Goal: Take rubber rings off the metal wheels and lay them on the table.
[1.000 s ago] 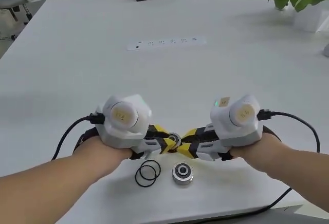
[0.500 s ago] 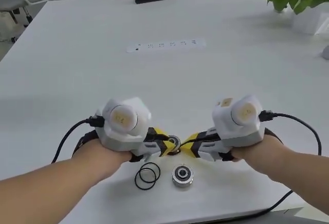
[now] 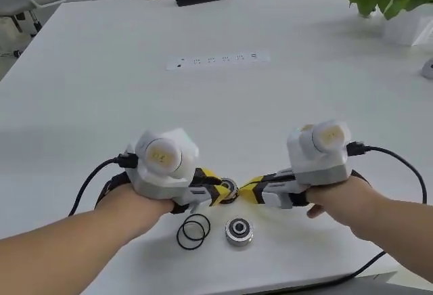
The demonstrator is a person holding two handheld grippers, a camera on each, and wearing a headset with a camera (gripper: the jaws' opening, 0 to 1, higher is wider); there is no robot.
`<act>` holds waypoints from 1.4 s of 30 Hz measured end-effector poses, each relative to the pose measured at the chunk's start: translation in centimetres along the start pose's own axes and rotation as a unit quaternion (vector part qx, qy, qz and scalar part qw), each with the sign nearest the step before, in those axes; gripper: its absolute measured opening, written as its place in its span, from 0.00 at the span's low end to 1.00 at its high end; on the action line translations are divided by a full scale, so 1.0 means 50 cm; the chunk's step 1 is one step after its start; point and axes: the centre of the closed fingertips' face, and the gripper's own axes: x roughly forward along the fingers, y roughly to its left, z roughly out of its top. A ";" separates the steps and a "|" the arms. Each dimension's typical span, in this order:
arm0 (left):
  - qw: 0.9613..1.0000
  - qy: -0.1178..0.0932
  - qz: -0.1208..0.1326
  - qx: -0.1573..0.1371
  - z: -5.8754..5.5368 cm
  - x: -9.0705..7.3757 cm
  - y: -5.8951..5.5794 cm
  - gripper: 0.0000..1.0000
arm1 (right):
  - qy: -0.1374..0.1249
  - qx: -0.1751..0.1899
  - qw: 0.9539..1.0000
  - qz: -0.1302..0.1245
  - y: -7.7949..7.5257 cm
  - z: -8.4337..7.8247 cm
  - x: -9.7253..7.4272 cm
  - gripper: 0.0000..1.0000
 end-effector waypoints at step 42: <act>1.000 0.003 0.010 -0.001 0.001 0.002 -0.002 0.07 | -0.035 0.042 0.998 0.017 0.018 0.028 0.004 0.00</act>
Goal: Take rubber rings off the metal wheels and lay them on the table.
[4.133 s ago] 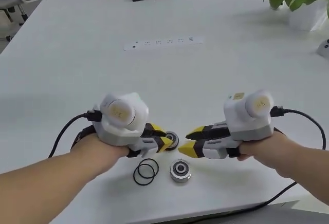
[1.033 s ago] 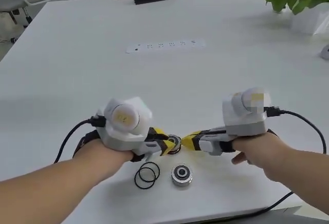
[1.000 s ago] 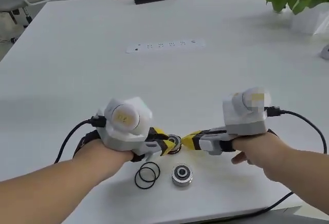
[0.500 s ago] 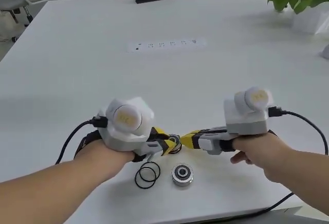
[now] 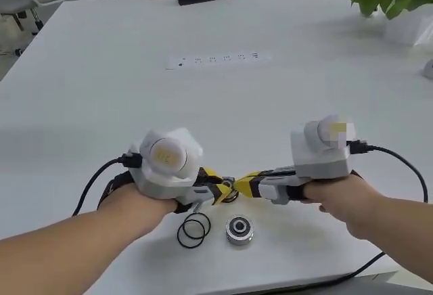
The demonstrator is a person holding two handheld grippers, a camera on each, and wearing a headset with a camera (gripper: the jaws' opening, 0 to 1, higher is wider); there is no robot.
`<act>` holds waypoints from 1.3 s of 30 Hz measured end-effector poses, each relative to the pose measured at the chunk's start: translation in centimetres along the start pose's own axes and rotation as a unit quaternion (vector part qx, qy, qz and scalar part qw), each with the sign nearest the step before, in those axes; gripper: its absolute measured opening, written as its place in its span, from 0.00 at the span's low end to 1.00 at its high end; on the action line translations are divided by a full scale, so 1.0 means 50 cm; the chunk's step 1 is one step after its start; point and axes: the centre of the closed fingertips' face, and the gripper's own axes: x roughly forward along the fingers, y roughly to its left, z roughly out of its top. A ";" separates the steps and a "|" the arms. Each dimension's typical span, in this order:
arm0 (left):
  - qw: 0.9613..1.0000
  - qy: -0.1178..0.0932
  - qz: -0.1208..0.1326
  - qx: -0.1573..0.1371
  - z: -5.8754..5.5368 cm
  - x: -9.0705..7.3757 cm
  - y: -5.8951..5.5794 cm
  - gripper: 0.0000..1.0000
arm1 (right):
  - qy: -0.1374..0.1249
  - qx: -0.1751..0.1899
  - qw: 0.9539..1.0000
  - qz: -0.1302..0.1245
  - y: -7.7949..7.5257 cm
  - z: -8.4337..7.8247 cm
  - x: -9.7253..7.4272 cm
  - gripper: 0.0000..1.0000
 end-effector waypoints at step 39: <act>1.000 -0.006 -0.004 -0.003 0.001 0.000 0.000 0.07 | -0.031 0.049 0.997 0.048 0.025 0.007 -0.009 0.00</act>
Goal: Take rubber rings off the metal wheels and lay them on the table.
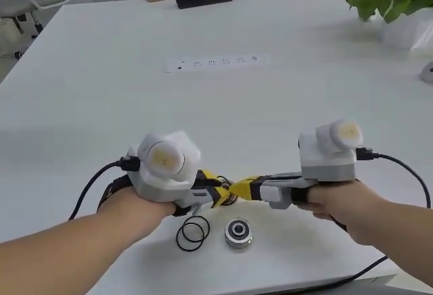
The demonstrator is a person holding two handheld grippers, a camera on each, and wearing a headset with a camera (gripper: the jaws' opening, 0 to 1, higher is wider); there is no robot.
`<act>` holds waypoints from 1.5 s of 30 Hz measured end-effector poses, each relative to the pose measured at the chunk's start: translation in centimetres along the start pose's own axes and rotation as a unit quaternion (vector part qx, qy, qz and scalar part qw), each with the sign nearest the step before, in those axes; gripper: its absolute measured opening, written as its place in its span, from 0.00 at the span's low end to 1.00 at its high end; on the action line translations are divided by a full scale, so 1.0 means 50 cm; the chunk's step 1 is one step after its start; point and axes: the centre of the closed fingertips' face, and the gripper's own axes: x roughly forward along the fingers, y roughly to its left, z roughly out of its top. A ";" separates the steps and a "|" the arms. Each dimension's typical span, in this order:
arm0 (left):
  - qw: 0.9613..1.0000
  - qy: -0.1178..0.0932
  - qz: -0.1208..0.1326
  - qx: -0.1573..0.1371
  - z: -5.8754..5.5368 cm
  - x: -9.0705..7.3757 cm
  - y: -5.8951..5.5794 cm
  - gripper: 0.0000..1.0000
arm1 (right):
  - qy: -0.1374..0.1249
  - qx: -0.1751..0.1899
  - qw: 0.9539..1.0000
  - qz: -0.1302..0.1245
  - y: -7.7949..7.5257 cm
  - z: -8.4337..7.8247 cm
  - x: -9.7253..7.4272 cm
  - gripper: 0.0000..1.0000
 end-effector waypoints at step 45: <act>0.999 -0.039 -0.033 0.012 0.046 -0.120 -0.034 0.36 | -0.026 0.005 1.000 0.011 0.029 0.036 -0.016 0.00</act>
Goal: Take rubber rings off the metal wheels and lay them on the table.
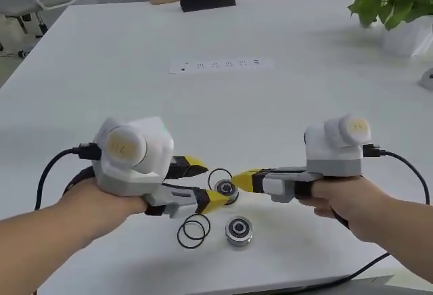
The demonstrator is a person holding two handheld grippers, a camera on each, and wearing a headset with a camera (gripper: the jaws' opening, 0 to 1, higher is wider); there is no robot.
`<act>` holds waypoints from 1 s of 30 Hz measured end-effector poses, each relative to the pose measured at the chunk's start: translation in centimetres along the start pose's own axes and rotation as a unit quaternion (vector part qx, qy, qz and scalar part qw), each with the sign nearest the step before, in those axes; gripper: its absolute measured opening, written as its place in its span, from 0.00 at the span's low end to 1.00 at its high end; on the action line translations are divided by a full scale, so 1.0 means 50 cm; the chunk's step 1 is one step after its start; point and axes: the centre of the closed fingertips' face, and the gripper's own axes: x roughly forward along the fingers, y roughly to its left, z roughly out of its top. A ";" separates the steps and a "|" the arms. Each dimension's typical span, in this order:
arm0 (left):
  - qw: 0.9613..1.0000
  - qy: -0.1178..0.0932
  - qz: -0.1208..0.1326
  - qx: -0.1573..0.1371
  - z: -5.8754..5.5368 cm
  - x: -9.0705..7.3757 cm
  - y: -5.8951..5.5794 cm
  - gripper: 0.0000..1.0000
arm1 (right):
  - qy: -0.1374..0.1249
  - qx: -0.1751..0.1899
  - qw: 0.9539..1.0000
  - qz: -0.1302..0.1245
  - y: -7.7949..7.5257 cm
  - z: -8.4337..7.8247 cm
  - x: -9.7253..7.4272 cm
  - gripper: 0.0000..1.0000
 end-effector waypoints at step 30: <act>1.000 -0.004 0.010 -0.021 -0.039 -0.094 -0.018 0.67 | 0.049 -0.012 0.998 0.036 0.054 -0.027 0.028 0.00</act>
